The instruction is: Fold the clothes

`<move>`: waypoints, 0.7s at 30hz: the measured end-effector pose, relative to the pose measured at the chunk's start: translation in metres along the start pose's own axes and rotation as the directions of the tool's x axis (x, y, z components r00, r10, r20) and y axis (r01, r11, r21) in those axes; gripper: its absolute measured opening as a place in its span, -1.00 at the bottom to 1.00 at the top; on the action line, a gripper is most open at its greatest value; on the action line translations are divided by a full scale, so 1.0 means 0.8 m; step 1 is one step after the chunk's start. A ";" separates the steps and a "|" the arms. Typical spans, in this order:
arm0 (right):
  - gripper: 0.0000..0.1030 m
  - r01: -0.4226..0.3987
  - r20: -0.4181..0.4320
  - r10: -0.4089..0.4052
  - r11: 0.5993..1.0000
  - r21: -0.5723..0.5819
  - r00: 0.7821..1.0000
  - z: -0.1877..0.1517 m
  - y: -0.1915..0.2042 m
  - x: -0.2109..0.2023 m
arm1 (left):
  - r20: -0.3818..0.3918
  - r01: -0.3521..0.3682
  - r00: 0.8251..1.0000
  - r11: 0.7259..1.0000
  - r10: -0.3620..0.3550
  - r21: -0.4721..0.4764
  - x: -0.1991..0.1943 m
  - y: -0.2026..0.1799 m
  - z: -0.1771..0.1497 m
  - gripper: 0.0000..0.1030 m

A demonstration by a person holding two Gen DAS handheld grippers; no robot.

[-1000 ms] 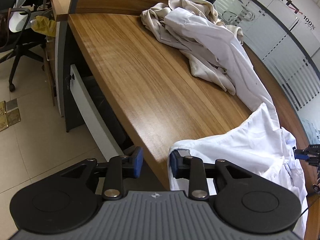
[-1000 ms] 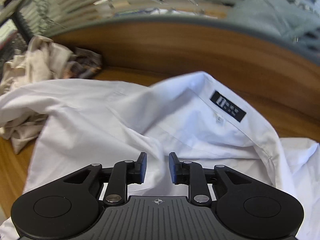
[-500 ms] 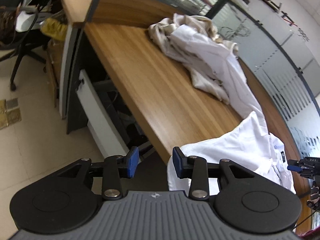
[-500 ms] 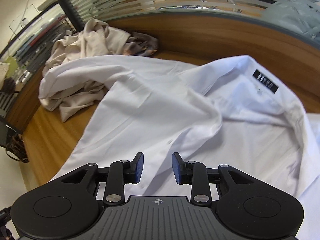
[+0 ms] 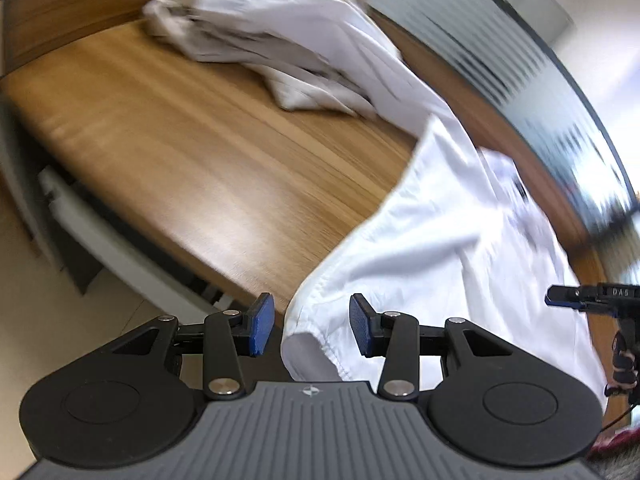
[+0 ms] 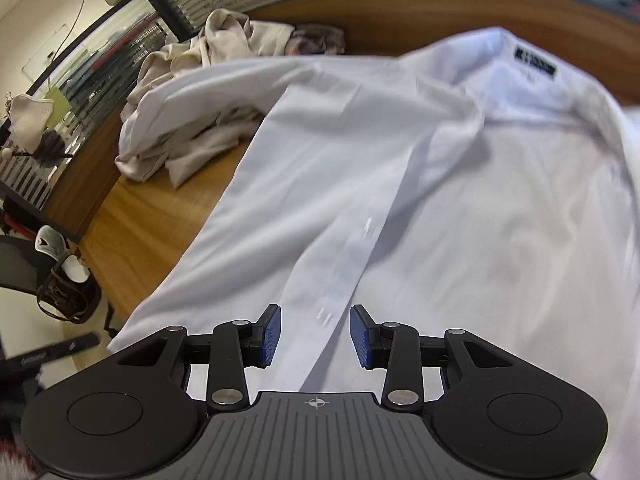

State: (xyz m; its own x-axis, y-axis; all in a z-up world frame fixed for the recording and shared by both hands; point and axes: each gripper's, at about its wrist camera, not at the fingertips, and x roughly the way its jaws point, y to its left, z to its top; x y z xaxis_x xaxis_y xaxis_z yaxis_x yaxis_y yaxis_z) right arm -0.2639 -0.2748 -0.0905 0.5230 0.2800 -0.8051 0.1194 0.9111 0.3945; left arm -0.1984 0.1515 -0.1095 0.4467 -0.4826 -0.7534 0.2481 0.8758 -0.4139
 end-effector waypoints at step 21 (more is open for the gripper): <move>-0.96 0.074 0.136 -0.140 0.912 0.404 0.981 -0.174 0.080 -0.033 | -0.287 0.307 0.936 0.873 -0.205 0.378 0.070 -0.009 0.082 -0.13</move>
State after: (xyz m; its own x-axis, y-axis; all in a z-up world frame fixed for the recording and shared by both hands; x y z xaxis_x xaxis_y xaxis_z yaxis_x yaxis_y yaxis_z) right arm -0.3874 -0.1816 -0.1060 0.6112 0.1060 -0.7843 0.4882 0.7296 0.4790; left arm -0.1190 0.1176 -0.1153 0.1206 -0.6302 -0.7670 0.6790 0.6160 -0.3993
